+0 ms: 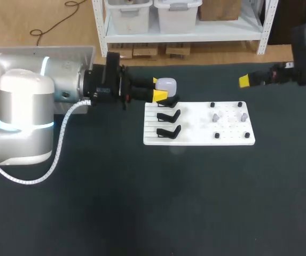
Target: Pick up each earbud case from the left stands, insert the matching earbuds, close the lid, and place the case in the box.
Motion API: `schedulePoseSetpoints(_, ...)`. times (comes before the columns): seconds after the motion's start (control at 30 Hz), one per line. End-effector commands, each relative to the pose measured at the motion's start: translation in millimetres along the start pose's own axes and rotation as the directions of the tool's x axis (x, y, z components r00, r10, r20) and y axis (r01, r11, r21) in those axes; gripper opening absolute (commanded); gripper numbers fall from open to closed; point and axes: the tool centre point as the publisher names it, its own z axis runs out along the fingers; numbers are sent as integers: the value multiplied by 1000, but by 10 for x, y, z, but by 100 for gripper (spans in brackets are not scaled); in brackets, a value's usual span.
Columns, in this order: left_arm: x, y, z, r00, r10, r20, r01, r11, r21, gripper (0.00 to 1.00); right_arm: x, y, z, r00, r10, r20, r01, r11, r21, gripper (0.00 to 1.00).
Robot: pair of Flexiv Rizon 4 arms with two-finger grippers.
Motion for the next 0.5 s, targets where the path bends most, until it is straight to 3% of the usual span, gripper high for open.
schedulePoseSetpoints(0.03,25,17,10,1000,3,4,-3,1000,13,0,123,88,80,1000,3,-26,-4,1000,-23,100)
schedulePoseSetpoints(0.17,43,4,13,1000,2,5,-3,999,38,0,211,234,211,999,7,-53,-10,998,-61,100)
schedulePoseSetpoints(0.37,31,-2,15,1000,12,1,-12,997,70,0,190,509,262,999,8,-44,-13,993,-121,100)
schedulePoseSetpoints(0.5,43,0,21,1000,10,5,-10,995,95,0,209,655,342,998,-19,-67,11,994,-113,100)
